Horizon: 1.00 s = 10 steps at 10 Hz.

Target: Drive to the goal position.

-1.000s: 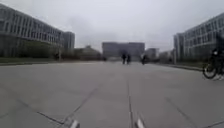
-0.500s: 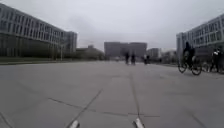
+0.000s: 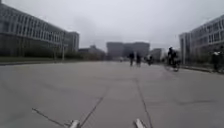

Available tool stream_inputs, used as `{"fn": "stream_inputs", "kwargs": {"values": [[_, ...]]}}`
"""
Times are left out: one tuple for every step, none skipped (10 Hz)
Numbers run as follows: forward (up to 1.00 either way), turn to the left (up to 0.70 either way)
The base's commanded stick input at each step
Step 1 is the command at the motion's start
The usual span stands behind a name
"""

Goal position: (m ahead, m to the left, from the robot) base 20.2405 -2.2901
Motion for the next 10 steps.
{"fn": "stream_inputs", "kwargs": {"values": [[1.00,-0.25],[1.00,-0.36],[1.00,-0.39],[1.00,-0.39],[1.00,-0.40],[1.00,-0.37],[1.00,-0.24],[1.00,0.00],[1.00,0.00],[1.00,0.00]]}}
